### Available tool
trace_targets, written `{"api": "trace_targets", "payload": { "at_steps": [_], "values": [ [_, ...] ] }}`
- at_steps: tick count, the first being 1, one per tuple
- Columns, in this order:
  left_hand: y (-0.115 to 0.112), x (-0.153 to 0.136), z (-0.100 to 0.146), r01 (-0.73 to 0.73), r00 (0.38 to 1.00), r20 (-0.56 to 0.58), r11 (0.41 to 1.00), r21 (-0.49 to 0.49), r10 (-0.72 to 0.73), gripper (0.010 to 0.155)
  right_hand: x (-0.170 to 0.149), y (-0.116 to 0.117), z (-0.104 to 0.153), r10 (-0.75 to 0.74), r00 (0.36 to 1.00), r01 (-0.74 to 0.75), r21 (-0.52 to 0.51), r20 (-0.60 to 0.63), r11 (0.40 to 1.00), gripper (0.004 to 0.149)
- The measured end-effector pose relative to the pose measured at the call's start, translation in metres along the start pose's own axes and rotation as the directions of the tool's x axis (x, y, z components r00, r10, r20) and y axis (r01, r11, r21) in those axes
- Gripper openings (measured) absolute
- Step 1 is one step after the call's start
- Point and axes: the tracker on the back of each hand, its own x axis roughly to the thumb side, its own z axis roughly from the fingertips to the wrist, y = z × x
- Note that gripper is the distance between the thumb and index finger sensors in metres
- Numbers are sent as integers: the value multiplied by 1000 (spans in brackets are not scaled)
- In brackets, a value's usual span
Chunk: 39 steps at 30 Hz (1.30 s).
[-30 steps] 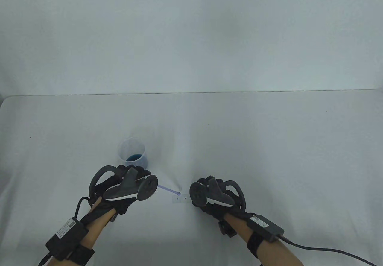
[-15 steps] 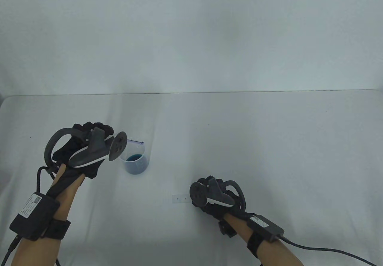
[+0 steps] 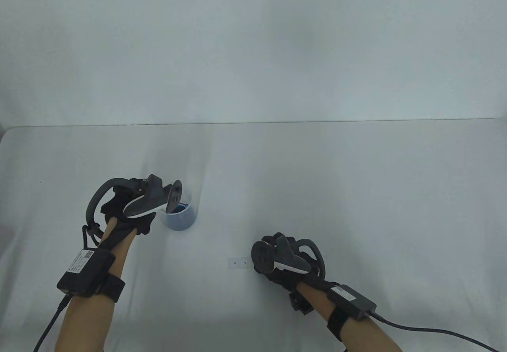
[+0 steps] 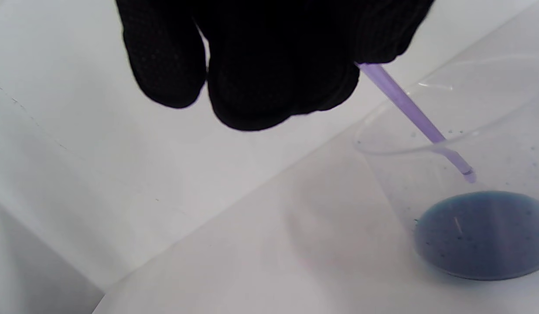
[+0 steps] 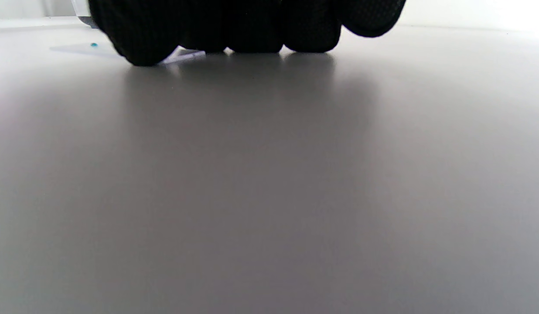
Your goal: Dip glass rod into dye solution and streak across glass slide
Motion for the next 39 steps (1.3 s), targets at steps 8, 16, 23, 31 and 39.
{"api": "trace_targets", "payload": {
  "at_steps": [8, 16, 23, 31, 39],
  "values": [
    [-12, 13, -4, -2, 1000, 4, 1000, -21, 2, 46, 0, 0, 0, 2, 1000, -2, 0, 0, 1000, 51],
    [-19, 17, -2, -16, 1000, 1, 1000, -15, 16, 47, 0, 0, 0, 3, 1000, -3, 0, -1, 1000, 51],
    [-18, 12, 3, -66, 998, 0, 998, -15, 66, 51, 0, -1, 0, 6, 1000, -6, 2, -3, 1000, 51],
    [25, 5, 41, -167, 985, 62, 972, 167, 159, 65, -9, -36, 4, -63, 998, 62, 57, 16, 996, 62],
    [41, 27, 97, -412, 903, 263, 855, 314, 339, 82, -49, -112, 56, -190, 982, 185, -194, -7, 963, 80]
  ]
}}
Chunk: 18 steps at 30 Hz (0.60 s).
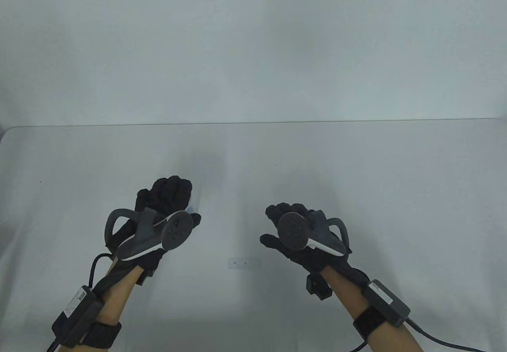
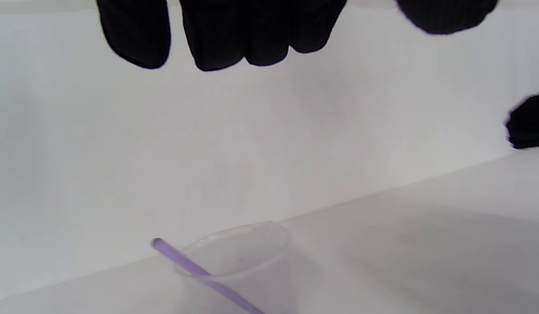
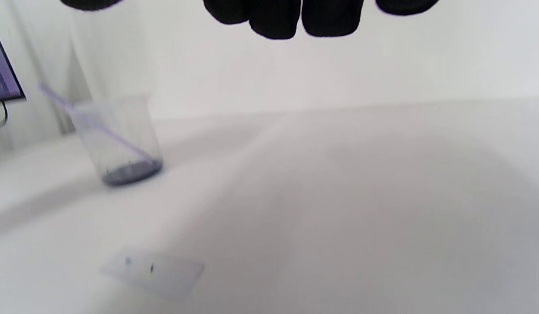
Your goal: Dip glass rod into dye solution and streak across glass slide
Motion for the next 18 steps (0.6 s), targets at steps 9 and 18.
{"api": "trace_targets", "payload": {
  "at_steps": [9, 18],
  "values": [
    [-33, 23, 23, -111, 992, 68, 993, 29, 108, 92, -38, -8, 49, 21, 999, -24, -98, -38, 995, 89],
    [-68, 29, 27, -97, 992, 74, 994, -53, 101, 93, -57, 19, 56, 46, 997, -50, -54, -65, 997, 90]
  ]
}}
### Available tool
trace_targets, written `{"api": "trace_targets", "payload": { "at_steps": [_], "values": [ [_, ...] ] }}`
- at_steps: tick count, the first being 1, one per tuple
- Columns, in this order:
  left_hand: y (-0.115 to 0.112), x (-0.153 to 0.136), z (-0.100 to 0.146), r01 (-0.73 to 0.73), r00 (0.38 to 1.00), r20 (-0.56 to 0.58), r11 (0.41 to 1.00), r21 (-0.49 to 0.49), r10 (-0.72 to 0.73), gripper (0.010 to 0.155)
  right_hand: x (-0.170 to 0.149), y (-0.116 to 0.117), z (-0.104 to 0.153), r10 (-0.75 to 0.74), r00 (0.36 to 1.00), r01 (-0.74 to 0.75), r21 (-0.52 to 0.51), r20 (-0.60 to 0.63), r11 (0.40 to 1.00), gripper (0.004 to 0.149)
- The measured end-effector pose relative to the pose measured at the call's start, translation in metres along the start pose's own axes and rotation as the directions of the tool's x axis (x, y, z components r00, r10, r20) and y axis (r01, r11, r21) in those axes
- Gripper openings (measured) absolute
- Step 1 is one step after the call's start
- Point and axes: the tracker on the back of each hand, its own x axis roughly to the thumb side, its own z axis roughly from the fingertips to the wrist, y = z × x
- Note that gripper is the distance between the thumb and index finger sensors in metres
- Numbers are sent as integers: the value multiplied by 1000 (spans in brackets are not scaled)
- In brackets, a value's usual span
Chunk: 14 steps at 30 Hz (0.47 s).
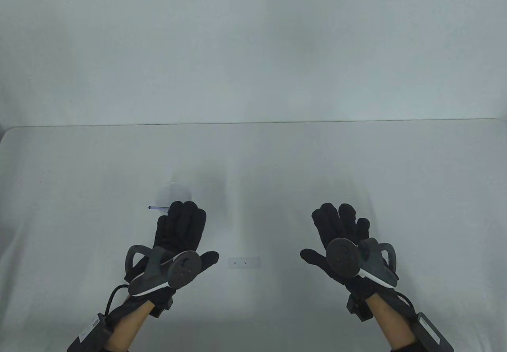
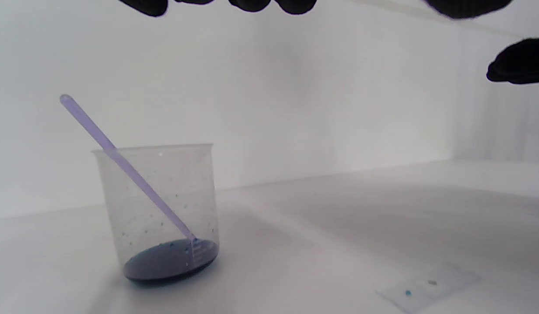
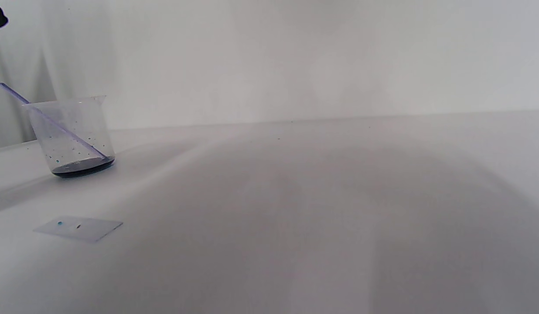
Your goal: Dip glass rod into dye solution and streak across glass slide
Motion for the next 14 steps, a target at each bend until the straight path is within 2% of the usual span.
{"api": "trace_targets", "payload": {
  "at_steps": [14],
  "values": [
    [-3, -6, 1, -35, 999, -26, 999, 9, 36, 92, 3, 8, -1, 28, 1000, -28, 25, 5, 999, 90]
  ]
}}
